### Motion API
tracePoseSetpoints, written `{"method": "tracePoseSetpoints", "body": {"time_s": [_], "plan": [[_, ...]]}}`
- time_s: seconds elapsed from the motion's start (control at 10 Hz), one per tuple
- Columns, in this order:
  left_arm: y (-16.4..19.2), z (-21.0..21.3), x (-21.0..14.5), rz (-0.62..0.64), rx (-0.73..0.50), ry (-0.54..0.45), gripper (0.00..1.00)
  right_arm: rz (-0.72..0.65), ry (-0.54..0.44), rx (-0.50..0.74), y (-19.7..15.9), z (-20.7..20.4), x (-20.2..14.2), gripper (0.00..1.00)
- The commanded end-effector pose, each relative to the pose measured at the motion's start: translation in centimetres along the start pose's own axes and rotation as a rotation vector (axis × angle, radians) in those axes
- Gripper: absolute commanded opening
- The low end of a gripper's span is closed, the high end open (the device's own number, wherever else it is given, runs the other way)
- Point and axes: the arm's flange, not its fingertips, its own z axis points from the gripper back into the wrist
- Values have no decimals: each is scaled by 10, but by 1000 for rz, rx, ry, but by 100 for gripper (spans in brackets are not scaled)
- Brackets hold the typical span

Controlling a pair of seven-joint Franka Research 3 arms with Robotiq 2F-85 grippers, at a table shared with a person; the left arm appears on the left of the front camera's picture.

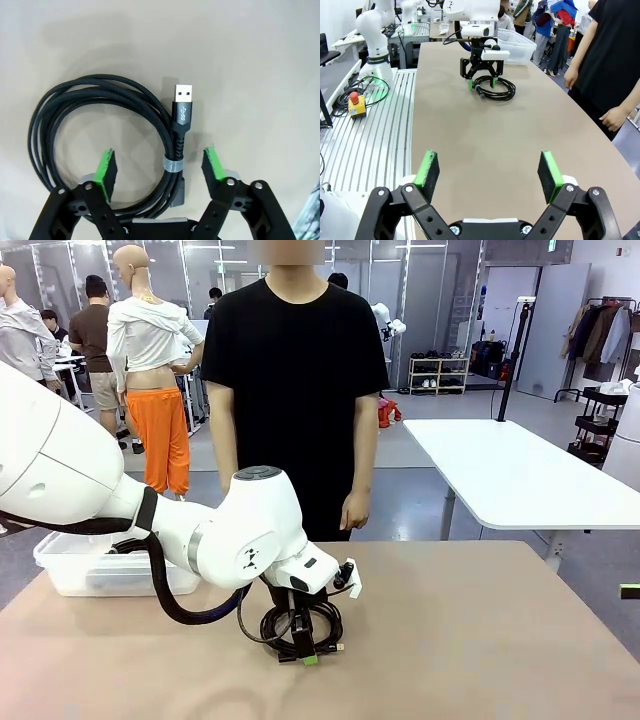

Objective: Organize and store the cables.
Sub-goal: Place the USB Extension Cable into the Organizing box.

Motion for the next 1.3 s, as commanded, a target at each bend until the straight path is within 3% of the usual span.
{"method": "tracePoseSetpoints", "body": {"time_s": [0.0, 0.1, 0.2, 0.7, 1.0, 1.2], "plan": [[1, -3, 7, 2, -22, 34, 53, -5, 19, -2, 0, 1, 4, 100], [0, -3, 7, 8, -20, 45, 20, -5, 19, -2, 0, 1, 4, 100], [-2, 0, 7, 4, -26, 39, 0, -5, 19, -2, 0, 1, 4, 100], [-9, 21, 9, -10, -33, 57, 0, -5, 19, -2, 0, 1, 4, 100], [-9, 75, 3, -58, -28, 15, 0, -5, 19, -2, 0, 1, 4, 100], [-10, 113, -11, -113, -15, 41, 0, -5, 19, -2, 0, 1, 4, 100]]}}
